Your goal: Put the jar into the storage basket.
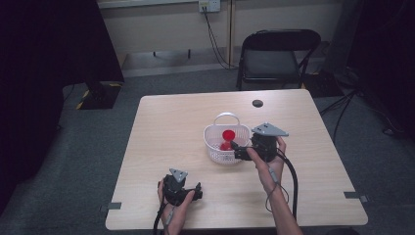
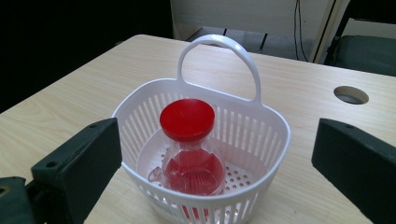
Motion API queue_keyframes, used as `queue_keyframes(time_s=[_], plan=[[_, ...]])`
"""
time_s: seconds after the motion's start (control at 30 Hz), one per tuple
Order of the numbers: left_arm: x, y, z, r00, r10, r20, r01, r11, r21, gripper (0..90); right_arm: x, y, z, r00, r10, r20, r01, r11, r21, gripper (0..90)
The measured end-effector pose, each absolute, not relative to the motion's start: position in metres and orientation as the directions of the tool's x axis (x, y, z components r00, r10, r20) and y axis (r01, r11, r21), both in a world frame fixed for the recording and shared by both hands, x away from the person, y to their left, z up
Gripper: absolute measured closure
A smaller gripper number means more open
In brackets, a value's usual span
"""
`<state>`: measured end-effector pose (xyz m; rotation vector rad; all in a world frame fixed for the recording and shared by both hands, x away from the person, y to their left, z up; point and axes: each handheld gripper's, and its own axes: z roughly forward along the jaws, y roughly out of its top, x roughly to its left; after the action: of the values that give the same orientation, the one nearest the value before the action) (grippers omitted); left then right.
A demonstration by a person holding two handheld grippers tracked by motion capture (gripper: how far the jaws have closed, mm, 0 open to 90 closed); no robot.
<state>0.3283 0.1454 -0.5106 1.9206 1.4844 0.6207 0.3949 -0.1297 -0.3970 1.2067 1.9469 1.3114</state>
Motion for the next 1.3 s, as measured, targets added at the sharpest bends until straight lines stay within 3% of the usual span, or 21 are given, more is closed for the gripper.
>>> queue_keyframes(time_s=[1.3], plan=[[0.328, 0.145, -0.511, 0.249, 0.968, -0.010, 0.673, -0.165, 0.721, 1.7, 0.340, -0.190, -0.426, -0.367, 0.923, 0.116, 0.441, 0.063, 0.896, 1.2]])
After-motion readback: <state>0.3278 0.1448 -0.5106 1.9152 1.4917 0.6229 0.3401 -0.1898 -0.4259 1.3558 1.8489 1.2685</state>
